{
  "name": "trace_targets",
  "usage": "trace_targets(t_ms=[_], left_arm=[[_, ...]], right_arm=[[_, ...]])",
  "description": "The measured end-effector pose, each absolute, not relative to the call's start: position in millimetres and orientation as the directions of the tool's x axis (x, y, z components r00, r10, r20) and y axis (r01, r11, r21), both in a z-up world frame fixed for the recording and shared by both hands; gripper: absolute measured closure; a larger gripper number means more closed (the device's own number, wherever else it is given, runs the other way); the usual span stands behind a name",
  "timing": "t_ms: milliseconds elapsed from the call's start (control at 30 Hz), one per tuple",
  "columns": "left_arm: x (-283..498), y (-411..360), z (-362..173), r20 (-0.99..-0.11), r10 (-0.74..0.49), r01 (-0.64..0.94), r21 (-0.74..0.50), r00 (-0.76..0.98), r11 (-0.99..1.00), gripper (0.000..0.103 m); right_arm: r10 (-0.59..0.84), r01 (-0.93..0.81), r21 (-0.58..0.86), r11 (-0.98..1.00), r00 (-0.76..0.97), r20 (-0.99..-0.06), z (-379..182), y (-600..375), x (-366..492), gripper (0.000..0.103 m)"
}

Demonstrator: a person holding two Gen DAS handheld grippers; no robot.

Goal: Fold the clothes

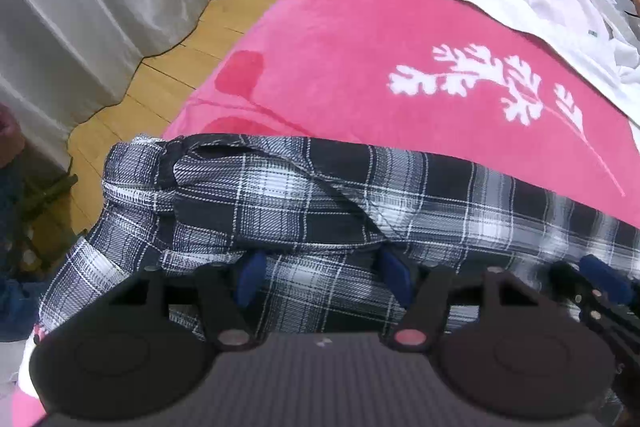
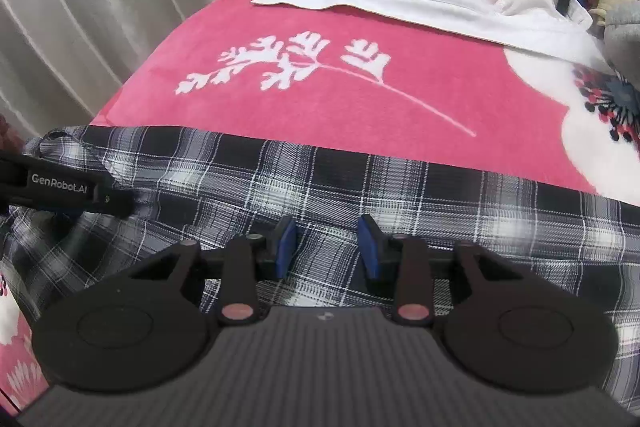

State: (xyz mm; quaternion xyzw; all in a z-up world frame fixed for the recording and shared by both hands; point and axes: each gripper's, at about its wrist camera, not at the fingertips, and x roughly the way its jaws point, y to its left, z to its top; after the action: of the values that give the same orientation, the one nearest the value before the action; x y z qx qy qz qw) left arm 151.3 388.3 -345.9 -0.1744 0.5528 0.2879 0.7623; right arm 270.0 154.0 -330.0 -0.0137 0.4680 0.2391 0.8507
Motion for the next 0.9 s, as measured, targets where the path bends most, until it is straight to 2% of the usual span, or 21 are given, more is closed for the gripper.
trace_targets(t_ms=[433,700,833,900], left_arm=[[153.4,383.9,-346.5,-0.934,0.274,-0.628,0.074,0.228,0.775,0.036],[112.1,381.3,-319.1,-0.864,0.287,-0.599,-0.021,0.414,0.801,0.038],[124.5,403.2,-329.2,-0.878,0.321,-0.631,0.027,0.356,0.775,0.038],[134.6,416.1,-340.4,-0.901,0.301,-0.648,0.029,0.313,0.761,0.038]], right_arm=[[0.397,-0.435,0.189,0.88,0.455,-0.797,-331.5,153.9,269.0,0.069],[0.402,-0.442,0.186,0.877,0.464,-0.789,-333.8,152.1,267.6,0.068],[0.398,-0.451,0.17,0.876,0.476,-0.784,-335.1,152.5,265.0,0.068],[0.397,-0.456,0.163,0.875,0.482,-0.781,-335.5,152.8,263.7,0.068]])
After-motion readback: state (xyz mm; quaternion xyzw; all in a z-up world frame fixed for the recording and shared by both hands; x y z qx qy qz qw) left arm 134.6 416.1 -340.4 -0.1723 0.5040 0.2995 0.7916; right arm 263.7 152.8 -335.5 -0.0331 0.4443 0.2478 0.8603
